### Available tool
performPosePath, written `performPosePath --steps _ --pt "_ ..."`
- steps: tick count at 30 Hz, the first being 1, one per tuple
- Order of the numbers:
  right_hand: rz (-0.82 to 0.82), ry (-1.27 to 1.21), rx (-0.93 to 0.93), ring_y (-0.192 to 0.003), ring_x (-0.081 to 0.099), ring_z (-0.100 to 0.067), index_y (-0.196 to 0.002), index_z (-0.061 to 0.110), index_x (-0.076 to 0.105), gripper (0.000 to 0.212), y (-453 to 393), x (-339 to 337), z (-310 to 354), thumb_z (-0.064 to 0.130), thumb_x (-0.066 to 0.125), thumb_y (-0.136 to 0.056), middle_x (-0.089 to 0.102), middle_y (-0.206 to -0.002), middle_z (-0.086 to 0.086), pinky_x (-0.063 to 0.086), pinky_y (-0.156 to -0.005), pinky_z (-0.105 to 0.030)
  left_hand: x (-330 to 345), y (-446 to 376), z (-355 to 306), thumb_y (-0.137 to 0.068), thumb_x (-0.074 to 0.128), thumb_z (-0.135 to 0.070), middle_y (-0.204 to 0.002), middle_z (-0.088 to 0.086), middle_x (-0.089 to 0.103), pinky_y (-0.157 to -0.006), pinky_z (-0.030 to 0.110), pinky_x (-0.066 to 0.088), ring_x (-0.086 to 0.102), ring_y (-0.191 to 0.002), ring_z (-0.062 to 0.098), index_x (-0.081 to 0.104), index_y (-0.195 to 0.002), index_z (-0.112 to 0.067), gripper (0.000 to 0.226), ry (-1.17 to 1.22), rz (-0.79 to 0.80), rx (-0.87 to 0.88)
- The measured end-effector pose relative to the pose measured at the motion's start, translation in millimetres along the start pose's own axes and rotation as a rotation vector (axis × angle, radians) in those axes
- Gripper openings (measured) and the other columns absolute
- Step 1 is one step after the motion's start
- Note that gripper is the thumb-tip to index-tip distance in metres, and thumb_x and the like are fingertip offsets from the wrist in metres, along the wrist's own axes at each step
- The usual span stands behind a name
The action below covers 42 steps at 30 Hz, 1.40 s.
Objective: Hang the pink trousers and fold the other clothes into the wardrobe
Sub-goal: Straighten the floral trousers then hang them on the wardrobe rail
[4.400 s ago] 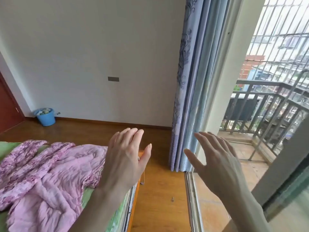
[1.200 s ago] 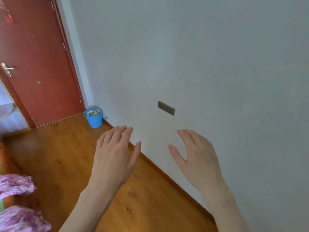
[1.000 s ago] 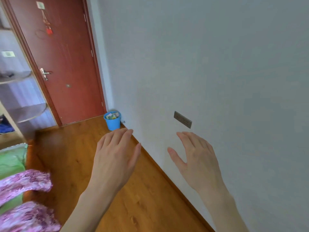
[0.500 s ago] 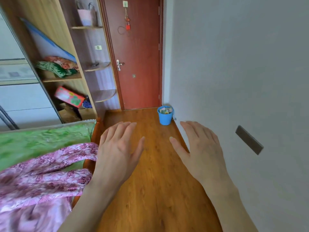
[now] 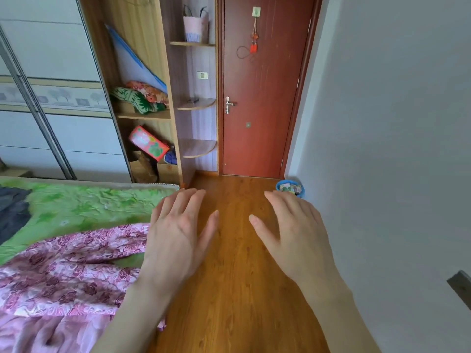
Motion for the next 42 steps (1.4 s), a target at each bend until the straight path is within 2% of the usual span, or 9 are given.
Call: performPosePath --steps 6,13,17,22,30,42 --pt "-0.039 -0.032 -0.062 -0.129 0.061 -0.022 -0.139 0.024 0.060 0.064 -74 55 11 0.068 0.035 -0.100 0.065 -0.138 0.001 0.048 -0.106 -0.041 36 -56 47 -0.104 0.045 -0.050 -0.134 0.004 0.064 -0.105 0.046 0.047 0.060 -0.121 0.029 0.062 -0.136 -0.014 0.050 -0.049 -0.014 -0.048" --pt "0.019 -0.076 -0.144 -0.128 0.062 -0.023 -0.141 0.022 0.059 0.067 -152 115 11 0.069 0.035 -0.099 0.065 -0.139 -0.001 0.053 -0.105 -0.044 79 -104 88 -0.105 0.045 -0.051 -0.135 0.006 0.064 -0.109 0.046 0.045 0.059 -0.126 0.030 0.062 -0.135 -0.014 0.051 -0.140 0.023 -0.122" --pt "0.082 -0.091 -0.235 -0.131 0.060 -0.022 -0.142 0.023 0.058 0.069 -200 160 12 0.070 0.031 -0.100 0.063 -0.142 -0.001 0.049 -0.108 -0.043 111 -129 112 -0.105 0.046 -0.050 -0.135 0.008 0.065 -0.110 0.048 0.045 0.058 -0.129 0.032 0.062 -0.134 -0.013 0.050 -0.204 0.046 -0.198" --pt "0.100 -0.182 -0.357 -0.129 0.062 -0.025 -0.141 0.020 0.061 0.070 -267 216 11 0.070 0.034 -0.100 0.065 -0.139 -0.004 0.054 -0.105 -0.048 151 -165 136 -0.104 0.047 -0.050 -0.136 0.008 0.065 -0.111 0.049 0.045 0.057 -0.131 0.032 0.062 -0.136 -0.012 0.052 -0.287 0.062 -0.292" --pt "0.120 -0.314 -0.554 -0.132 0.058 -0.022 -0.142 0.020 0.057 0.062 -372 275 0 0.065 0.045 -0.101 0.063 -0.140 -0.003 0.046 -0.109 -0.039 192 -226 159 -0.104 0.042 -0.055 -0.140 0.005 0.064 -0.112 0.049 0.045 0.056 -0.133 0.029 0.061 -0.140 -0.014 0.058 -0.395 0.005 -0.549" --pt "0.226 -0.554 -0.784 -0.133 0.056 -0.017 -0.145 0.018 0.053 0.064 -439 341 71 0.065 0.039 -0.103 0.060 -0.143 -0.001 0.049 -0.108 -0.041 198 -225 218 -0.103 0.043 -0.054 -0.137 0.001 0.062 -0.108 0.048 0.044 0.057 -0.126 0.027 0.060 -0.138 -0.017 0.053 -0.525 -0.043 -0.797"
Point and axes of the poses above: each hand's wrist, its own y-axis away from the middle knuckle, its own x-axis out of the palm, z = x × y, the point moved 3 cm from there along -y, towards the middle knuckle
